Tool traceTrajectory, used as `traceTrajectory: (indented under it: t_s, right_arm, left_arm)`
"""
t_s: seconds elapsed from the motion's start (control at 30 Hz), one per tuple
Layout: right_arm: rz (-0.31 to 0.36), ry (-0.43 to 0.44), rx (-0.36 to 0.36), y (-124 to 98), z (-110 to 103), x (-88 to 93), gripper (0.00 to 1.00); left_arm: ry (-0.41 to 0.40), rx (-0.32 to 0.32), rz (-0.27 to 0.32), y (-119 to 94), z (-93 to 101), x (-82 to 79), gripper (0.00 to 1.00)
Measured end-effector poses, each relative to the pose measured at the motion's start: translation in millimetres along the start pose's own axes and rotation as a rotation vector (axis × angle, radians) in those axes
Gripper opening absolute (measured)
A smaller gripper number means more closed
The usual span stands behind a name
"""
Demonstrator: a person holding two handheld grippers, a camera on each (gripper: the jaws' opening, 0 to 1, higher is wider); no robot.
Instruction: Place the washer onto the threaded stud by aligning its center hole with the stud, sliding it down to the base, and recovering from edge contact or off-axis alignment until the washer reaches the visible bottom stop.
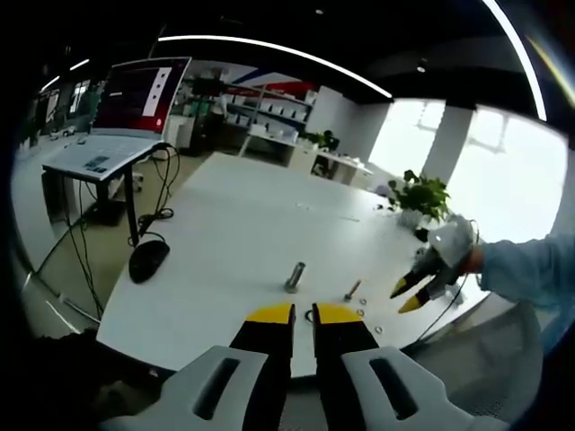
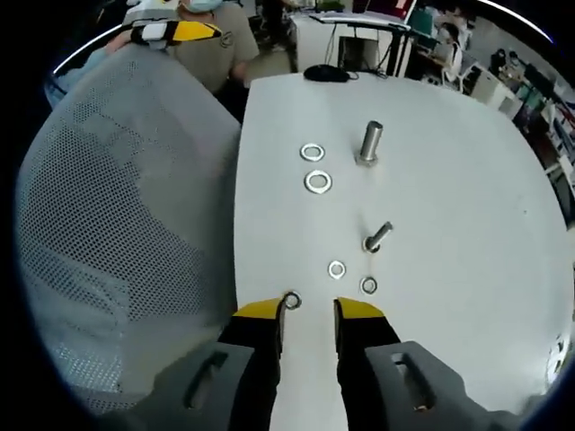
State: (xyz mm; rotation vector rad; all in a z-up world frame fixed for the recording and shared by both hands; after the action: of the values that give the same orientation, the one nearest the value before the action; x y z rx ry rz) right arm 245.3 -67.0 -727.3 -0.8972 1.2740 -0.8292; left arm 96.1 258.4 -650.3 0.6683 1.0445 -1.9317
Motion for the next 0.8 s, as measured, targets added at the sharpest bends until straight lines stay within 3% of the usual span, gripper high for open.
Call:
traceTrajectory:
  t_s: [0.4,0.8]
  right_arm:
    - [-0.039,-0.024,-0.072,9.5,-13.9,-2.2,0.24]
    - [-0.052,-0.039,-0.072,9.3,-11.7,-6.5,0.24]
  left_arm:
    - [0.001,0.004,0.001,0.0,-0.2,0.2,0.06]
    - [0.000,0.006,0.005,0.2,-0.3,0.1,0.06]
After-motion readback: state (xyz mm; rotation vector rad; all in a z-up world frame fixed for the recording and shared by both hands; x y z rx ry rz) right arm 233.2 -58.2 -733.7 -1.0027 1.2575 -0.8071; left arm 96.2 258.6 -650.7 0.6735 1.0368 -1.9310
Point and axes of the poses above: the point that each gripper's makers call its tool centre point, and the gripper's own axes: y roughly forward along the fingers, z roughly to its right, x roughly out of its underside, the point moved 10 cm from there along -y, roughly backward along the fingers, and after that the axes turned 13 degrees about -y, right-handed, at the moved point
